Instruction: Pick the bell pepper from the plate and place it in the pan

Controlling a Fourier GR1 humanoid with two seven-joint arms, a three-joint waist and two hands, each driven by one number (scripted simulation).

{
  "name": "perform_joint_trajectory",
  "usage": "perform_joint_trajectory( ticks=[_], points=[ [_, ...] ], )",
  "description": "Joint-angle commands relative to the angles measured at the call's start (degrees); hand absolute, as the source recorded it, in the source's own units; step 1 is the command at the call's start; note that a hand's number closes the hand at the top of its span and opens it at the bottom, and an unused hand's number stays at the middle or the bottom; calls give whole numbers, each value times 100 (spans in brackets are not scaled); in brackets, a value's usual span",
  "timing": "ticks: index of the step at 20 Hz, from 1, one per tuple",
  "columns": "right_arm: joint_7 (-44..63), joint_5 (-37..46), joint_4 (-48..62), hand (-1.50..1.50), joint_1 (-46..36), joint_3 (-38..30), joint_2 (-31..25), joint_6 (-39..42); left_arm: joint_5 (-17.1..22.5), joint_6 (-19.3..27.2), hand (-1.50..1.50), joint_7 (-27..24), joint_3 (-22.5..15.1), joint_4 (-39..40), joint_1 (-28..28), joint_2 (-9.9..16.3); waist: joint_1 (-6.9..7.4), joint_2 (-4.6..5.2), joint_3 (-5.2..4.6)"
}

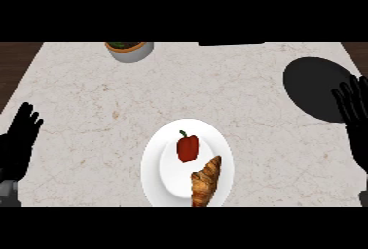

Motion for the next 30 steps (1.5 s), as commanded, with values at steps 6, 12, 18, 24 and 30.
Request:
perform_joint_trajectory(
  ticks=[6, 12, 18, 24, 30],
  points=[
    [489, 787, 415, 150, -1183, 2473, 200, 1771, -547, -243, 0, -444, -671, -632, -1126, -92, 757, 224, -224],
    [-1416, 3268, 1054, -150, -984, 2403, 324, -105, -715, -11, 0, -280, -927, -466, -969, -475, 131, 47, -221],
    [-289, 3297, 170, -150, -1661, 2104, -602, 665, -739, -188, 0, -524, -708, -34, -1083, -508, 81, 25, -239],
    [1061, 3514, -382, -150, -2432, 2291, -1439, 1820, -768, -257, 0, -670, -614, 173, -1091, -519, 94, 27, -248],
    [2597, 3394, -690, -150, -3481, 2372, -680, 2397, -829, -312, 0, -382, -522, 272, -1531, -674, 116, 41, -236]
  ],
)
